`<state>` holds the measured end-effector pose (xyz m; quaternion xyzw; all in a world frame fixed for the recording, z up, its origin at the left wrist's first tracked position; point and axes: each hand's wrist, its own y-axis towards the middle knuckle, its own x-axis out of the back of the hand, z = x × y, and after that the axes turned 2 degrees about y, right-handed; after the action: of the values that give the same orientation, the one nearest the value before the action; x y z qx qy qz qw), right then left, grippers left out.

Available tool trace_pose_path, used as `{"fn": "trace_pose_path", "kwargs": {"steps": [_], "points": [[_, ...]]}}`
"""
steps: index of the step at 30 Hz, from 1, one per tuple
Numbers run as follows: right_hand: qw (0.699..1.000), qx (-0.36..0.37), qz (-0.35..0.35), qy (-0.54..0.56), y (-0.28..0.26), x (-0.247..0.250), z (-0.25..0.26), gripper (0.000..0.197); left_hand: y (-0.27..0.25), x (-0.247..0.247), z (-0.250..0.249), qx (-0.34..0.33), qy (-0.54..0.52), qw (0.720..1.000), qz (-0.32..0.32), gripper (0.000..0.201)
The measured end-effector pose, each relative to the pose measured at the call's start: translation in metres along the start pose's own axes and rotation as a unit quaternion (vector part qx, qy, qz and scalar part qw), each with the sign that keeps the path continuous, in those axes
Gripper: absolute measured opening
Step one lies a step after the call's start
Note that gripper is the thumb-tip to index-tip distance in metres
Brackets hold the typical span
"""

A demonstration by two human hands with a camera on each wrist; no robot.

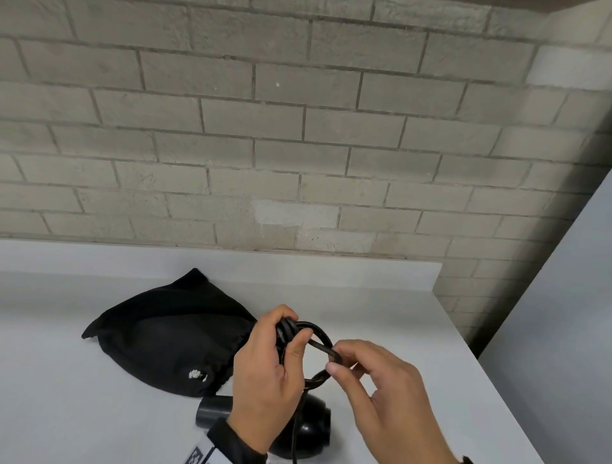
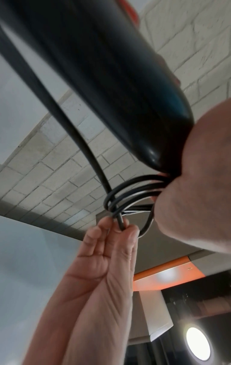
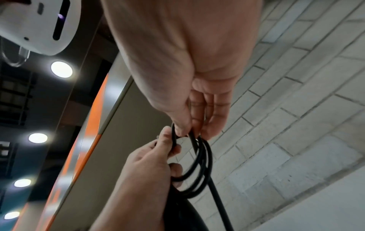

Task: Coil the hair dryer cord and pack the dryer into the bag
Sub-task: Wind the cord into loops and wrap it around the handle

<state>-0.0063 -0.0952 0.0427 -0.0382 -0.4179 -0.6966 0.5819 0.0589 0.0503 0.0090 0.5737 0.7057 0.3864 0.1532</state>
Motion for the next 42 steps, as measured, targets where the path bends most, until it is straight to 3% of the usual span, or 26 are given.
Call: {"fn": "trace_pose_path", "kwargs": {"steps": [3, 5, 7, 10, 12, 13, 14, 18, 20, 21, 24, 28, 31, 33, 36, 38, 40, 42], "points": [[0.988, -0.115, 0.057, 0.082, 0.003, 0.008, 0.005, 0.013, 0.001, 0.001, 0.002, -0.018, 0.017, 1.000, 0.010, 0.033], [0.949, -0.203, 0.104, 0.219, 0.011, 0.018, 0.009, 0.009, 0.002, 0.002, 0.004, -0.028, 0.025, 0.999, 0.012, 0.034], [0.876, -0.275, 0.137, 0.372, 0.020, 0.029, 0.012, 0.011, 0.001, 0.002, 0.003, -0.033, 0.021, 0.999, 0.011, 0.034], [0.737, -0.342, 0.168, 0.558, 0.027, 0.039, 0.013, 0.017, 0.000, 0.001, 0.000, -0.040, 0.016, 0.999, 0.010, 0.034], [0.694, -0.339, 0.164, 0.614, 0.024, 0.035, 0.010, 0.021, 0.000, -0.001, 0.000, -0.035, 0.012, 0.999, 0.008, 0.034], [0.699, -0.320, 0.156, 0.620, 0.022, 0.030, 0.008, 0.025, 0.000, -0.002, 0.000, -0.028, 0.007, 1.000, 0.007, 0.034], [0.725, -0.288, 0.151, 0.607, 0.017, 0.025, 0.005, 0.029, 0.001, -0.003, 0.000, -0.021, 0.003, 1.000, 0.004, 0.034], [0.906, -0.134, 0.141, 0.376, -0.002, 0.005, -0.008, 0.031, 0.006, -0.004, 0.005, 0.003, 0.001, 1.000, -0.002, 0.017], [0.969, -0.054, 0.115, 0.211, -0.008, -0.002, -0.016, 0.037, 0.007, -0.005, 0.008, 0.006, -0.003, 1.000, 0.003, 0.016], [0.984, -0.010, 0.098, 0.147, -0.010, -0.005, -0.018, 0.035, 0.007, -0.006, 0.008, 0.004, -0.006, 1.000, 0.007, 0.018], [0.993, 0.066, 0.076, 0.063, -0.012, -0.010, -0.023, 0.023, 0.007, -0.008, 0.007, -0.003, -0.011, 1.000, 0.013, 0.023], [0.995, 0.016, 0.083, 0.048, -0.011, -0.009, -0.019, 0.025, 0.009, -0.010, 0.009, -0.002, -0.012, 1.000, 0.012, 0.017], [0.997, 0.051, 0.024, 0.048, -0.010, -0.012, -0.018, 0.015, 0.012, -0.010, 0.011, -0.002, -0.022, 1.000, 0.009, 0.015], [0.994, 0.007, 0.002, 0.109, -0.009, -0.010, -0.017, 0.010, 0.013, -0.008, 0.014, -0.005, -0.022, 1.000, 0.006, 0.016], [0.951, -0.107, 0.013, 0.290, -0.005, 0.000, -0.008, 0.003, 0.015, -0.006, 0.016, -0.011, -0.006, 1.000, 0.007, 0.017], [0.893, -0.178, 0.015, 0.412, 0.000, 0.012, -0.002, 0.026, 0.015, -0.004, 0.017, -0.014, -0.001, 1.000, 0.008, 0.019], [0.803, -0.264, 0.015, 0.535, 0.006, 0.029, -0.003, 0.052, 0.015, -0.004, 0.017, -0.019, -0.005, 1.000, 0.011, 0.028], [0.680, -0.343, 0.024, 0.647, 0.009, 0.046, -0.004, 0.054, 0.015, -0.004, 0.015, -0.029, -0.003, 0.999, 0.019, 0.035]]}}
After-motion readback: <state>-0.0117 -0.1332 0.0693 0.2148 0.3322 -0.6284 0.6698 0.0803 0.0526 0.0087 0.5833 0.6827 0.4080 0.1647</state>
